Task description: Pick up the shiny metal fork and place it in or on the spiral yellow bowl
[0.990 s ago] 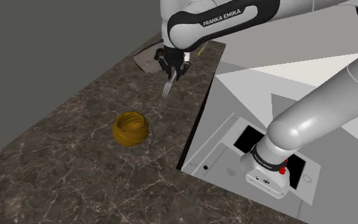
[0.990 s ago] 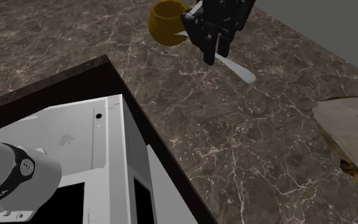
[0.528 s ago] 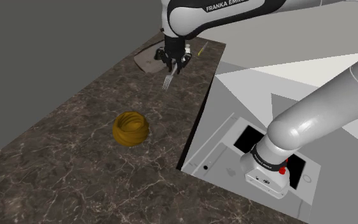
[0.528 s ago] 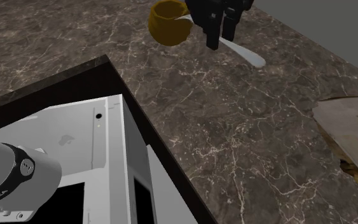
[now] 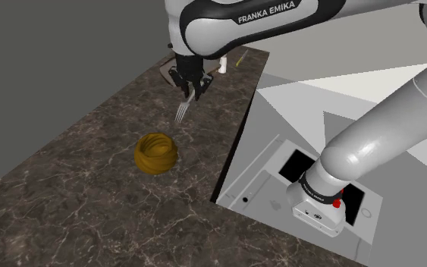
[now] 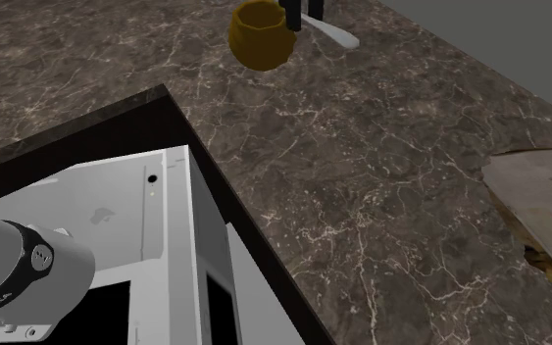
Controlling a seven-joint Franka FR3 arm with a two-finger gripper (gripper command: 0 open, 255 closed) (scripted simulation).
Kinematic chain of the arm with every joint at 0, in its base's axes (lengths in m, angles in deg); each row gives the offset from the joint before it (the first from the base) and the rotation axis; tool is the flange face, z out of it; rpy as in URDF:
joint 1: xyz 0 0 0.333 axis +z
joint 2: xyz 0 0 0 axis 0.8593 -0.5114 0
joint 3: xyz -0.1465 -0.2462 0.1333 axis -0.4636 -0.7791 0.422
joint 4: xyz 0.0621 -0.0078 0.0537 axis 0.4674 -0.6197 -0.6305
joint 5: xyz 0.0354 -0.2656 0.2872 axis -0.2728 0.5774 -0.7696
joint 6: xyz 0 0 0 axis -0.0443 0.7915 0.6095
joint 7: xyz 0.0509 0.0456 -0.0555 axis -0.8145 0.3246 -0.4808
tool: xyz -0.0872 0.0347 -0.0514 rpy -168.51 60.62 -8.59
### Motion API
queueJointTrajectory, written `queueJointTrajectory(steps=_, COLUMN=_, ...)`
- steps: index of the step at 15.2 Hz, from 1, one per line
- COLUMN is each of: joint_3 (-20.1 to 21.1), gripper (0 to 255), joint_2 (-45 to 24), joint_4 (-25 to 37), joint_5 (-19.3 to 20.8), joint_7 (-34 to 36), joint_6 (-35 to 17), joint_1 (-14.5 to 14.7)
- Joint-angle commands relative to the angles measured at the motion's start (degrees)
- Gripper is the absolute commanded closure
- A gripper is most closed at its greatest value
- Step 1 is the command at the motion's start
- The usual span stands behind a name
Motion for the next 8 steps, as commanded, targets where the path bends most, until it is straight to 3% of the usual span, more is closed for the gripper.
queueJointTrajectory(steps=1, joint_3=2.00, gripper=255, joint_2=-1.78, joint_4=1.81, joint_5=0.71, joint_7=3.38, joint_6=0.58, joint_1=0.93)
queueJointTrajectory(steps=8, joint_3=8.62, gripper=255, joint_2=-9.66, joint_4=8.97, joint_5=5.04, joint_7=15.87, joint_6=2.92, joint_1=5.01)
